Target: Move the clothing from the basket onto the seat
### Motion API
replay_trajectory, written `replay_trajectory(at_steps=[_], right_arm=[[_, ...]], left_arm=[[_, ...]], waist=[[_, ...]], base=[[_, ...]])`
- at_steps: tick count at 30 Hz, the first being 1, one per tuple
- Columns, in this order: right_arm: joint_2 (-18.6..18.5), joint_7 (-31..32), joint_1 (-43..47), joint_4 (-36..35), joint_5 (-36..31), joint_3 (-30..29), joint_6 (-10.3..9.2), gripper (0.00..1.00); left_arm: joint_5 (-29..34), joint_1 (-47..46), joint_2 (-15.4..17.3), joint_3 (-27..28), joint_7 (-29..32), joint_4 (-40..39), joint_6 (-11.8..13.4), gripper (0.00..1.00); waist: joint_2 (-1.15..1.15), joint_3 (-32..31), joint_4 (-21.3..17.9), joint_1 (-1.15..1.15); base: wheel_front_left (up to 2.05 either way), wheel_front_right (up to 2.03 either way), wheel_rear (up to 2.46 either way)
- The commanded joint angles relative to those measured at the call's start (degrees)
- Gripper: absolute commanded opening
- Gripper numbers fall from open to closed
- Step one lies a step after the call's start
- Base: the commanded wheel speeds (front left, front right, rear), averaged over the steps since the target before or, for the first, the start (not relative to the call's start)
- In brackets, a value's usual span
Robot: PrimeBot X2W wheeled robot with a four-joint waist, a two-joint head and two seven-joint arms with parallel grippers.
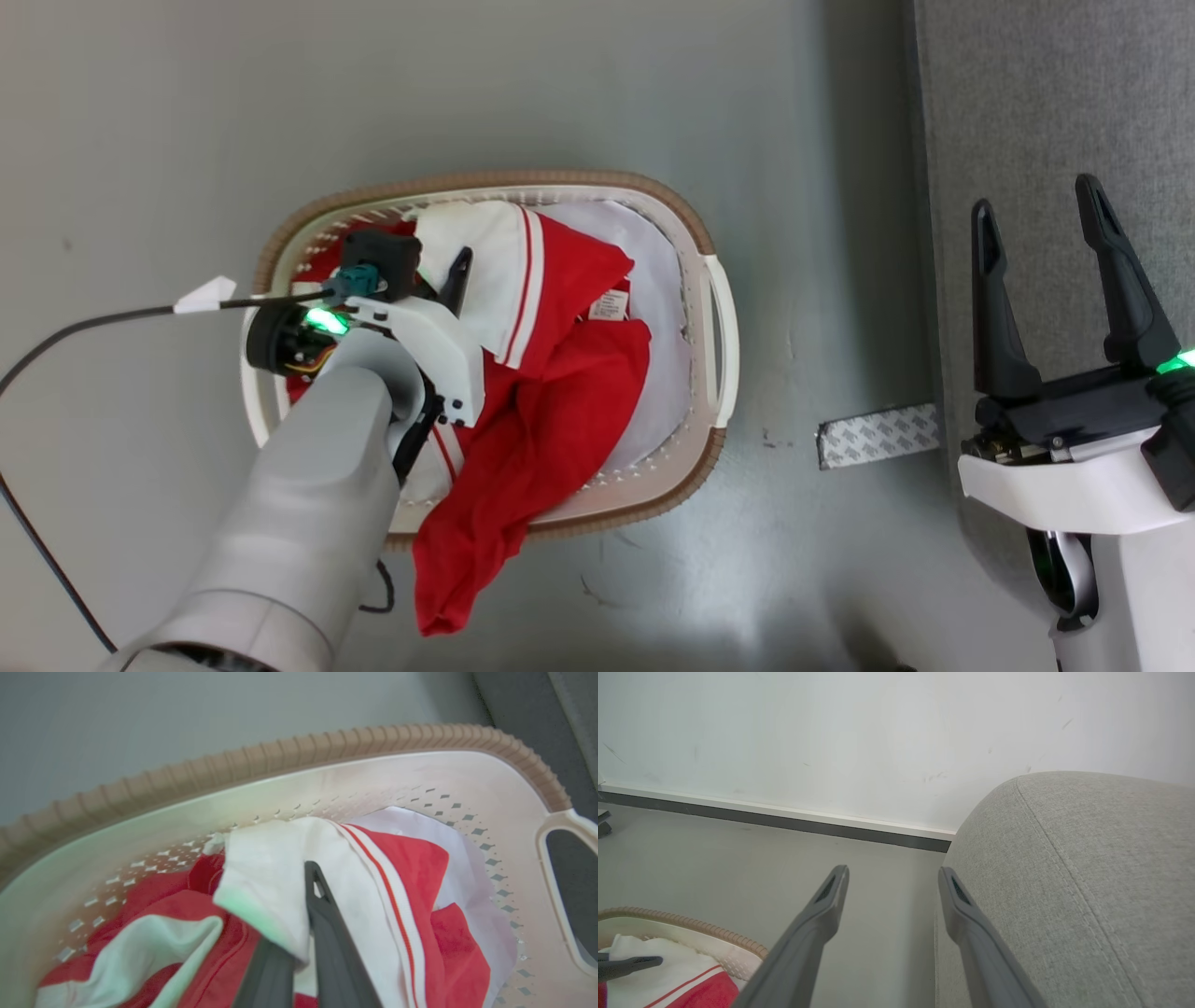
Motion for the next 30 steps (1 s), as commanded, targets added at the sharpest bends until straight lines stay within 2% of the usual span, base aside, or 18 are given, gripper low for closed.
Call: replay_trajectory(at_steps=[1,4,8,15,24,30], right_arm=[[-0.16,0.04,0.94,0.35,0.72,-0.35,-0.12,1.00],[-0.16,0.04,1.27,0.89,0.94,-0.38,-0.12,1.00],[-0.17,0.04,2.32,2.09,1.23,-0.54,-0.12,1.00],[-0.19,0.04,5.26,5.41,0.90,-0.43,-0.12,1.00],[-0.18,0.04,11.32,9.89,1.51,0.02,-0.12,1.00],[-0.19,0.04,14.59,11.64,3.17,1.09,-0.12,1.00]], left_arm=[[-1.00,0.65,0.08,0.11,-0.36,-0.50,-0.27,0.00],[-2.71,2.06,-0.11,0.56,-0.51,-1.63,-0.52,0.00],[-6.20,6.20,-0.23,1.98,-0.44,-7.95,-0.93,0.00],[-12.83,16.07,-0.12,-0.75,-0.44,-19.12,-0.98,0.00],[-16.97,23.68,2.76,-3.83,0.61,-27.63,-1.00,0.00],[-17.50,26.49,5.52,-3.31,4.62,-37.22,1.34,0.00]], waist=[[0.00,-1.18,0.85,-0.01],[0.00,-2.76,1.58,-0.01],[0.00,-7.41,3.47,-0.01],[0.00,-18.42,6.69,-0.01],[0.00,-33.80,8.38,-0.01],[0.00,-41.47,7.95,-0.01]], base=[[0.00,0.00,0.00],[0.00,0.00,0.00],[0.00,0.00,0.00],[0.00,0.00,0.00],[0.00,0.00,0.00],[0.00,0.00,0.00]])
